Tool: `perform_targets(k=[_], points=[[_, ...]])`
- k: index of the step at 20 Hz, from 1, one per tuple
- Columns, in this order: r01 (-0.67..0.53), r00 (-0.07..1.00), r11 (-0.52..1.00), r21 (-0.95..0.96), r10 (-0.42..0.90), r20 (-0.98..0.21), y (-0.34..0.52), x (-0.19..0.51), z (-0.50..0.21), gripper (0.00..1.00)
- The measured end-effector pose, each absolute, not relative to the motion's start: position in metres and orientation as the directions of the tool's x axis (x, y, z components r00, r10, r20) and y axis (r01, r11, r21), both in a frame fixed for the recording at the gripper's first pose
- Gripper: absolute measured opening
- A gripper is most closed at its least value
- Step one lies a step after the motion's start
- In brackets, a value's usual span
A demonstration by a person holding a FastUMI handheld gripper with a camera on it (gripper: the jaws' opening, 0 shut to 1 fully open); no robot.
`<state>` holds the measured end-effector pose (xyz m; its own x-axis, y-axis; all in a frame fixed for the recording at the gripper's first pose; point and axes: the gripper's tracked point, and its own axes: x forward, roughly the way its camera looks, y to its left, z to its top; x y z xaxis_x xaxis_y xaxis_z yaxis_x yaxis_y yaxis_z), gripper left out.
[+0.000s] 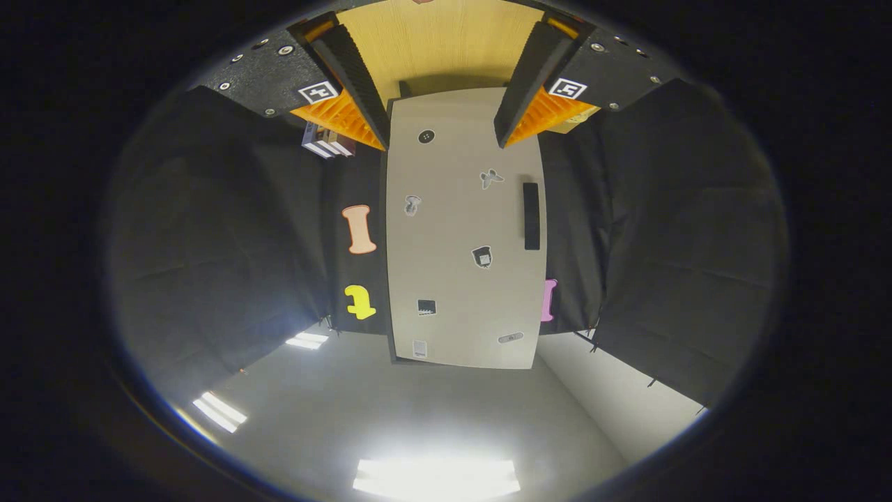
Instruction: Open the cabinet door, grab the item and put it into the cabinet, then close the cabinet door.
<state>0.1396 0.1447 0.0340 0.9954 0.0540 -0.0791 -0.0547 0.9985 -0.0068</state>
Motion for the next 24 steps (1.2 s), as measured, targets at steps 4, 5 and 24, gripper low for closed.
perform_targets(k=[4, 5, 24], points=[[-0.040, 0.997, 0.999, -0.003, 0.039, -0.067, 0.147, 0.123, 0.023, 0.93], [-0.042, 0.996, 0.999, 0.001, 0.042, -0.077, 0.150, 0.120, 0.019, 0.93], [-0.052, 0.994, 0.998, 0.028, 0.054, -0.094, 0.154, 0.110, 0.011, 0.93]])
